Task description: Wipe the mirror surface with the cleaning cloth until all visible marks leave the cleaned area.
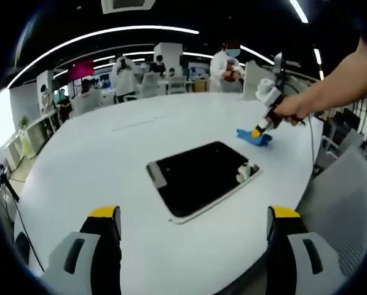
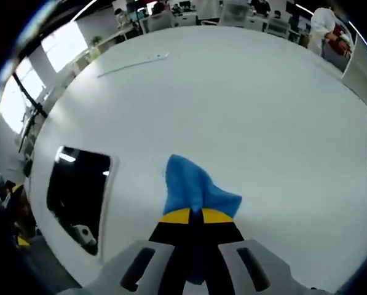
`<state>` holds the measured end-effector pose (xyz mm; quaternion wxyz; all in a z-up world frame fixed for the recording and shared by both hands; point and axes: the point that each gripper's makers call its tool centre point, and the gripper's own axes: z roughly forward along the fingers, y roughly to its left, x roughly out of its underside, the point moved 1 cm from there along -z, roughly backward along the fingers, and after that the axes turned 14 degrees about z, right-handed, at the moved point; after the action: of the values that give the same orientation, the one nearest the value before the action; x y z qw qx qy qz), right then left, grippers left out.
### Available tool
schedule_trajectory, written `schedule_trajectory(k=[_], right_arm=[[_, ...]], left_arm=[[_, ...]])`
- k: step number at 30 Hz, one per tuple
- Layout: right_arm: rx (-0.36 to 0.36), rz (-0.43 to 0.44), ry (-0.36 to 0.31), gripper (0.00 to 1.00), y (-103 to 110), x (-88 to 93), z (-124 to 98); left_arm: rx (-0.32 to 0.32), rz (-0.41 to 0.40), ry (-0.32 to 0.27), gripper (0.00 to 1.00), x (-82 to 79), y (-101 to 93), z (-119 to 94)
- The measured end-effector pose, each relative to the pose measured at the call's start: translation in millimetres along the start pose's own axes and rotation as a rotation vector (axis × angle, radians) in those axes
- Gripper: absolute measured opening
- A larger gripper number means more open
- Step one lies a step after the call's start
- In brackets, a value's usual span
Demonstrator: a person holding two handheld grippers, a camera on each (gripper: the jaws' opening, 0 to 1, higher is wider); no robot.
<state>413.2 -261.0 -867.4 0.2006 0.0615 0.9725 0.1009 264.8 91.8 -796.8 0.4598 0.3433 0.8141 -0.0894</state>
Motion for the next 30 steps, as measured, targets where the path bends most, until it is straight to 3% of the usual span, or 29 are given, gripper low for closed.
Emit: schedule_trajectory(k=[1, 5, 8, 17, 30], right_arm=[[0.002, 0.033, 0.004, 0.00, 0, 0.2, -1], [0.002, 0.032, -0.016, 0.00, 6, -11.8, -11], [0.005, 0.067, -0.005, 0.00, 8, -15.3, -11], [0.006, 0.091, 0.015, 0.00, 17, -18.4, -9], [-0.058, 0.130, 0.037, 0.00, 49, -15.9, -13]], left_arm=[[-0.002, -0.005, -0.002, 0.99, 0.6, 0.7, 0], [-0.020, -0.037, 0.001, 0.99, 9.0, 6.1, 1], [-0.021, 0.010, 0.010, 0.99, 8.9, 3.9, 2], [-0.015, 0.027, 0.013, 0.99, 10.4, 3.0, 4], [-0.011, 0.015, 0.014, 0.99, 11.3, 3.0, 3]])
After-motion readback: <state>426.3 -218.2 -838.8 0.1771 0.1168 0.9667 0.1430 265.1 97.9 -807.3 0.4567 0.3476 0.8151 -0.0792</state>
